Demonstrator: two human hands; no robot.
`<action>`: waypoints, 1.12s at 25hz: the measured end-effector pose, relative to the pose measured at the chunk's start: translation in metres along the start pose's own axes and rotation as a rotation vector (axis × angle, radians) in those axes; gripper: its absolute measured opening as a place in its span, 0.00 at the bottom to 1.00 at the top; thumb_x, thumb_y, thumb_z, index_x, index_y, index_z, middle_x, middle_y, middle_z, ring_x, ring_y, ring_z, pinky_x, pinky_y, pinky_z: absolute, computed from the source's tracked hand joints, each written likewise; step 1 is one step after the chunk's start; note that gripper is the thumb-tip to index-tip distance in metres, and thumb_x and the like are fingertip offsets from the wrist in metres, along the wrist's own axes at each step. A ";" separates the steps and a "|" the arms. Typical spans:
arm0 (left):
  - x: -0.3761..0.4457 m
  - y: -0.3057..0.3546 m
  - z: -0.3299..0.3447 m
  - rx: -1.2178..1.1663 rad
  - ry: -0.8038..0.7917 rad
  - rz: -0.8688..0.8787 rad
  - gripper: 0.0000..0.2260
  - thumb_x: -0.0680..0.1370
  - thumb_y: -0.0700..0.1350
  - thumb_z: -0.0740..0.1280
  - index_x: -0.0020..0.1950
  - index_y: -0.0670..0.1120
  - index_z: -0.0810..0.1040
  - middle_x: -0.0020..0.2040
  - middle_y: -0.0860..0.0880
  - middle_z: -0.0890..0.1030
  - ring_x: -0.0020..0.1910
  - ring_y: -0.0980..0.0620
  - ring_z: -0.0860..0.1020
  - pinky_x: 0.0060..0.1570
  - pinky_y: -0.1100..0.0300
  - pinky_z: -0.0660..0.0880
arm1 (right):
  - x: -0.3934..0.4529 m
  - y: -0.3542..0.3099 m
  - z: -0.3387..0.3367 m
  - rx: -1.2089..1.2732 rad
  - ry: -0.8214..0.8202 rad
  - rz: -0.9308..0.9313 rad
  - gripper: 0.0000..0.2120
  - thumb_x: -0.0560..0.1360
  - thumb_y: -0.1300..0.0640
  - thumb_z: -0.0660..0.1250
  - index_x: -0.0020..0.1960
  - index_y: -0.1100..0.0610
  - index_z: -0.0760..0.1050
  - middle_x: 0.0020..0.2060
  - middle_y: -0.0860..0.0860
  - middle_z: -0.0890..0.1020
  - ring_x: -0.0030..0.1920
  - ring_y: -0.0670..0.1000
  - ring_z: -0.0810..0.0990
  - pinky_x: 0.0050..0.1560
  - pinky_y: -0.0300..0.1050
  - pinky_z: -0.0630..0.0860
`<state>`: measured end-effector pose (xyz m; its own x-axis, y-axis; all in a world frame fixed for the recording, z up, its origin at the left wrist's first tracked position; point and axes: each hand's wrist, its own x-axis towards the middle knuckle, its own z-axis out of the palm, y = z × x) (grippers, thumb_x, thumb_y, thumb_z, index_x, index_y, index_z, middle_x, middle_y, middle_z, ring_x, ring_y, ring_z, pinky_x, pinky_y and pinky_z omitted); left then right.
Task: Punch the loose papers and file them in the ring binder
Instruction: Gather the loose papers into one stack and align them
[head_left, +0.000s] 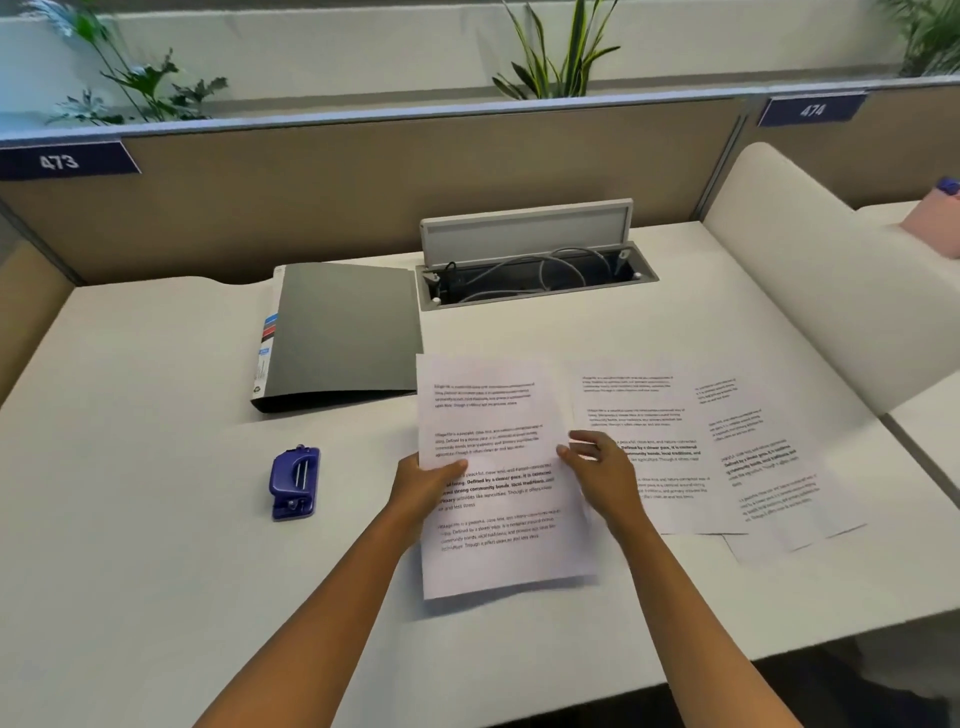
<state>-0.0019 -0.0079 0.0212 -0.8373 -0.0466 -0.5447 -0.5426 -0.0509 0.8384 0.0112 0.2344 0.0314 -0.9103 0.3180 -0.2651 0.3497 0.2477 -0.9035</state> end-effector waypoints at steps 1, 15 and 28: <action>0.004 -0.005 0.001 -0.007 0.003 -0.024 0.14 0.74 0.40 0.75 0.59 0.44 0.81 0.53 0.45 0.86 0.49 0.46 0.85 0.51 0.50 0.82 | 0.006 0.006 -0.010 -0.036 0.045 0.017 0.19 0.75 0.54 0.73 0.63 0.56 0.76 0.57 0.52 0.82 0.53 0.51 0.81 0.56 0.48 0.77; 0.027 -0.024 -0.009 0.041 -0.011 -0.072 0.16 0.74 0.40 0.75 0.61 0.42 0.81 0.53 0.43 0.86 0.51 0.43 0.85 0.56 0.43 0.80 | 0.063 0.040 -0.114 -0.624 0.278 0.338 0.53 0.57 0.41 0.83 0.72 0.59 0.61 0.69 0.63 0.67 0.71 0.64 0.64 0.68 0.61 0.64; 0.020 -0.024 -0.011 0.040 -0.023 -0.044 0.14 0.73 0.39 0.76 0.58 0.43 0.82 0.52 0.45 0.86 0.49 0.44 0.85 0.54 0.46 0.81 | 0.048 0.020 -0.111 -0.456 0.344 0.145 0.24 0.69 0.51 0.78 0.58 0.62 0.76 0.56 0.60 0.80 0.51 0.60 0.78 0.47 0.53 0.76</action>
<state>-0.0047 -0.0185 -0.0103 -0.8139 -0.0221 -0.5806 -0.5805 -0.0126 0.8142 -0.0006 0.3559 0.0377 -0.7486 0.6377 -0.1816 0.5944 0.5241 -0.6100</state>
